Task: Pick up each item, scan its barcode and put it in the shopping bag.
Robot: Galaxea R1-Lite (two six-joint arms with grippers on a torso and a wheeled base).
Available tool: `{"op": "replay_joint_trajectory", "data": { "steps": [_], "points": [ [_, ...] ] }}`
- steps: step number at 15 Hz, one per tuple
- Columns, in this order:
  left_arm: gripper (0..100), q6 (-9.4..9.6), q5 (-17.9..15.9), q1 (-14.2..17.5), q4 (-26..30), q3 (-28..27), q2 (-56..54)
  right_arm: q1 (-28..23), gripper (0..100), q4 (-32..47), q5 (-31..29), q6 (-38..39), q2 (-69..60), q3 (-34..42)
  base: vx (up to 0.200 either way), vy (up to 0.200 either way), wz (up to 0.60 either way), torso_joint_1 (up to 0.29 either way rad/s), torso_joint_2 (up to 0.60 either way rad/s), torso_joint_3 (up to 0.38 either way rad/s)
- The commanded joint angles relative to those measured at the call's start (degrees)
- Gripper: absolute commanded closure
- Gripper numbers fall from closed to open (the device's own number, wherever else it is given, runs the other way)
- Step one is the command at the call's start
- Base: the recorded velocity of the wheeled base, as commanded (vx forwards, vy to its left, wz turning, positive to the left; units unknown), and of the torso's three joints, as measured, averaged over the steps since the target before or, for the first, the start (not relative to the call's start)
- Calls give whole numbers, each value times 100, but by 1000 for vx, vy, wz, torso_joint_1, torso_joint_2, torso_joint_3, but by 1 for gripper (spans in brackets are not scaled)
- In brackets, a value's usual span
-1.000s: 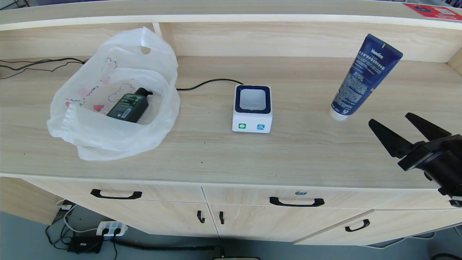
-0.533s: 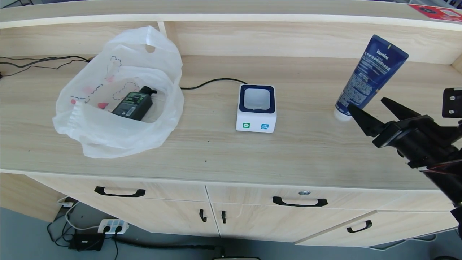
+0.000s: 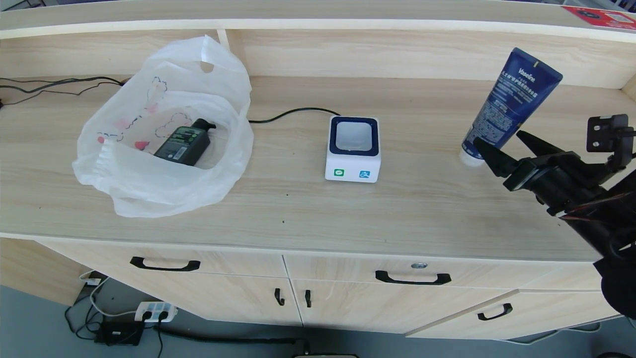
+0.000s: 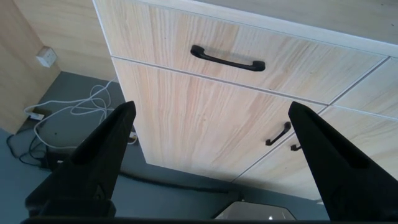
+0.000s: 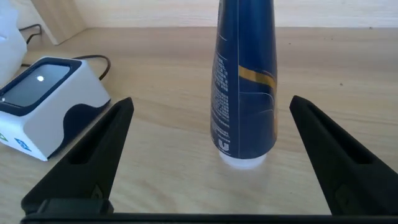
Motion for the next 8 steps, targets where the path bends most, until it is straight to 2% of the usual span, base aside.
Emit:
{"op": "replay_joint_trajectory", "data": {
  "steps": [1,4,8],
  "points": [
    [0,3,1,4,-1,0,2,-148,0,-6,15,110,289,-272,0,0,0,0,0,0],
    [0,12,1,4,-27,0,2,-271,0,-6,138,180,623,-887,0,0,0,0,0,0],
    [0,3,1,4,-27,0,2,-306,0,-6,208,206,1001,-1344,0,0,0,0,0,0]
  ]
}}
